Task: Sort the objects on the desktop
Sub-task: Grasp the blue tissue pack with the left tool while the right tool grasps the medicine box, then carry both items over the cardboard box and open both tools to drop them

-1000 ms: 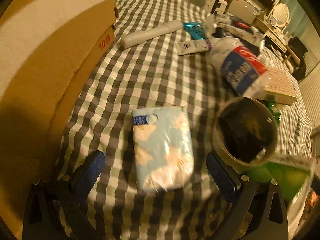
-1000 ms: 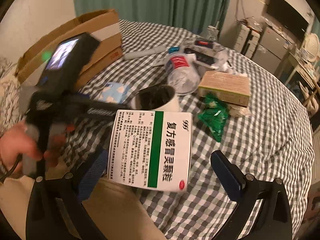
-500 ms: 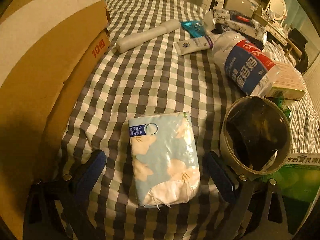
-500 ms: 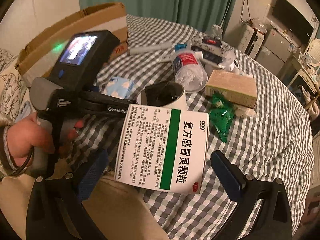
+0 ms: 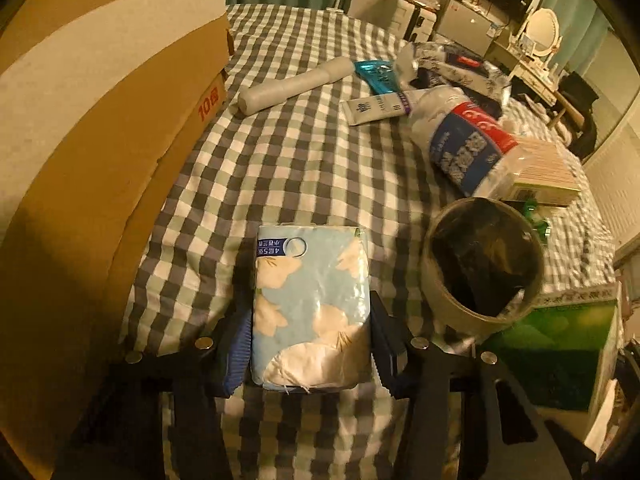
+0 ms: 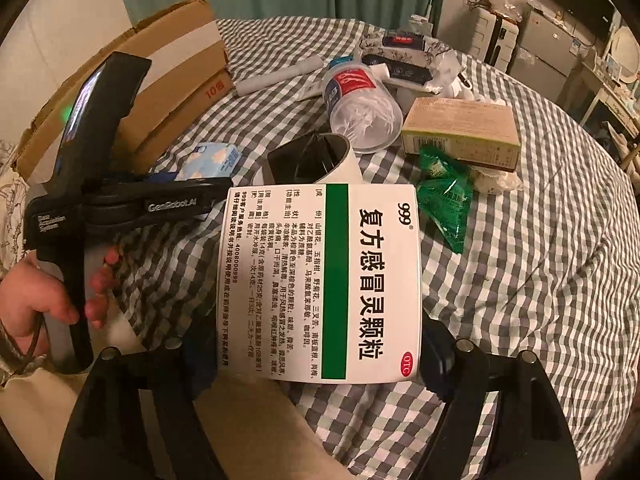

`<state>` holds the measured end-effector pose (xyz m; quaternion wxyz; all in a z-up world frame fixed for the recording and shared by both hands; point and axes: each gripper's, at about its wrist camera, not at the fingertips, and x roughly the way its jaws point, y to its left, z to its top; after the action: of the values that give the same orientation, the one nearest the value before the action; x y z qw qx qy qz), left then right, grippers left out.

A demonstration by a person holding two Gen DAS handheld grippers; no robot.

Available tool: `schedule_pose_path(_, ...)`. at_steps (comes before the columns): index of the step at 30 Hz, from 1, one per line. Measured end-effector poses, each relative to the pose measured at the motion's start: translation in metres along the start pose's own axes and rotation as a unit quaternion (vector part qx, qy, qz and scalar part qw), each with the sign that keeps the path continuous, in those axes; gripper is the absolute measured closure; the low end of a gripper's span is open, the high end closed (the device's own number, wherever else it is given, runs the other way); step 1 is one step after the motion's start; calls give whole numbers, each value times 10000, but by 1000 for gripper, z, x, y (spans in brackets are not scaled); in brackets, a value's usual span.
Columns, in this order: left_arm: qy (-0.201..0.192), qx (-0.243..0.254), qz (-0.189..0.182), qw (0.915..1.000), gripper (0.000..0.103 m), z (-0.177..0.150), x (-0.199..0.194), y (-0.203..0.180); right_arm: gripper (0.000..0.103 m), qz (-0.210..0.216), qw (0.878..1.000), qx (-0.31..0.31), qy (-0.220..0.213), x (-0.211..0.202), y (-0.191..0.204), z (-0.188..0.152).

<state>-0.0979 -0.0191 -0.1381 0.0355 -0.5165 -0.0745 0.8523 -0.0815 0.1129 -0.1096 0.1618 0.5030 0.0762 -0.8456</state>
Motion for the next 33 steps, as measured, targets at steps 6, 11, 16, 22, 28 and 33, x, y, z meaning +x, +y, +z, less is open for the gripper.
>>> schedule_pose_path(6,-297,321,-224,9988,50,14,-32,-7,25,-243,9930,815,-826,-46,-30,-7)
schedule_pose_path(11,-673,355,-406,9963,50,43,-73,-10,25,-179,9891,1154,-899,-69,-41,-7)
schedule_pose_path(16,-995,595,-439,9923,50,49,-130,-14,25,-391,9909,847,-966,-100,-25,2)
schedule_pose_path(22,-1111,987,-236,9886,50,68,-188,2,25,-538,9905,319,-1222,-153,6,32)
schedule_pose_path(28,-1254,1025,-71,9868,50,88,-250,64,25,-495,9879,-338,-1431,-203,52,63)
schedule_pose_path(33,-1424,847,302,9857,50,96,-291,126,25,-228,9840,-860,-1543,-224,102,93)
